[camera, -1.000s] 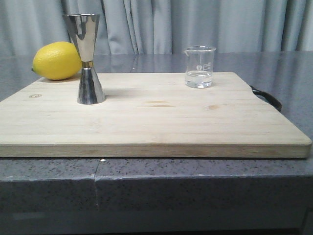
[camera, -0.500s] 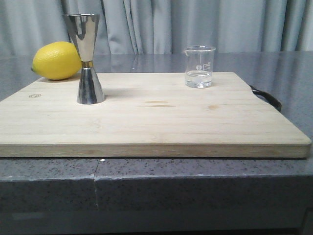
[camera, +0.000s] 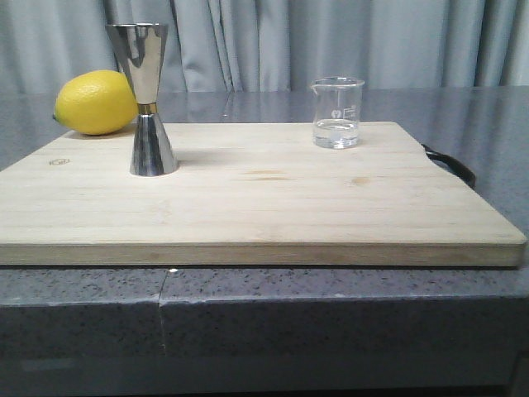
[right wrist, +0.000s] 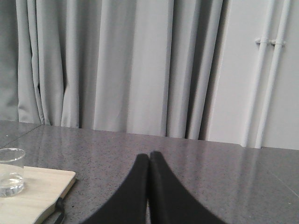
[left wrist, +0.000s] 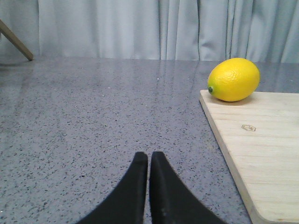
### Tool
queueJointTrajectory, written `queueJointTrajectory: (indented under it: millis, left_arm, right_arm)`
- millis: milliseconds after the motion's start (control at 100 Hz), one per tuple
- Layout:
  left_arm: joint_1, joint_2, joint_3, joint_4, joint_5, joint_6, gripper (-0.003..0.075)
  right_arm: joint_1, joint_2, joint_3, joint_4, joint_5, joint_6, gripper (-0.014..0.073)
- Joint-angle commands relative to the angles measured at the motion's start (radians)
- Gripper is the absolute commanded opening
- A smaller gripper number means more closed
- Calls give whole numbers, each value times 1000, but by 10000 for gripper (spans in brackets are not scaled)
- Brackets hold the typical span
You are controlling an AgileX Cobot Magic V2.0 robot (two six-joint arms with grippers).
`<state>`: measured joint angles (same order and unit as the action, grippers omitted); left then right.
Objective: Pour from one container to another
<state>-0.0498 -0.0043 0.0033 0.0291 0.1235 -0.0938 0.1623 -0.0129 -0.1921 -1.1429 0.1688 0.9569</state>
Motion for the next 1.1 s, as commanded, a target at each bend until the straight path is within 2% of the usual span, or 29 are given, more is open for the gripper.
queueJointTrajectory:
  millis: [0, 50, 100, 170, 220, 250, 310, 360, 480, 580, 670, 770, 1090]
  left_arm:
    - [-9, -26, 37, -7, -80, 1, -19]
    - [-9, -26, 37, -7, -80, 1, -20]
    - [-9, -26, 37, -7, -80, 1, -19]
    - [-9, -26, 37, -7, -80, 1, -20]
    - [-9, -26, 37, -7, -80, 1, -20]
    - [-9, -26, 37, -7, -80, 1, -20]
    - [-9, -26, 37, -7, -80, 1, -20]
    - [-9, -26, 37, -7, -80, 1, -19]
    - [-9, -26, 37, -7, -80, 1, -20]
    - [-9, -26, 37, -7, -80, 1, -20]
    - [-9, -26, 37, -7, -80, 1, -20]
    - [-9, -26, 37, -7, -80, 1, -19]
    - [-9, -26, 37, -7, -80, 1, -19]
  right_arm:
    - [-3, -9, -22, -26, -30, -1, -57]
    - [-3, -9, -22, 17, -9, -11, -57]
    - [-3, -9, -22, 220, 36, -104, -57]
    - [-3, -9, -22, 552, 131, -352, -57]
    - [-3, -9, -17, 731, 166, -542, -57]
    - [-3, -9, -11, 809, 164, -672, -57]
    - [-3, -9, 2, 923, 126, -822, -57]
    - [-3, -9, 24, 959, 57, -879, -57]
    - [-32, -15, 98, 1015, -131, -880, -57]
    - [-68, -15, 162, 1084, -224, -880, -57]
    - [-101, -15, 200, 1143, -245, -875, -57]
    - [-118, -15, 233, 1143, -273, -873, -57]
    - [-120, -15, 233, 1129, -216, -873, -57]
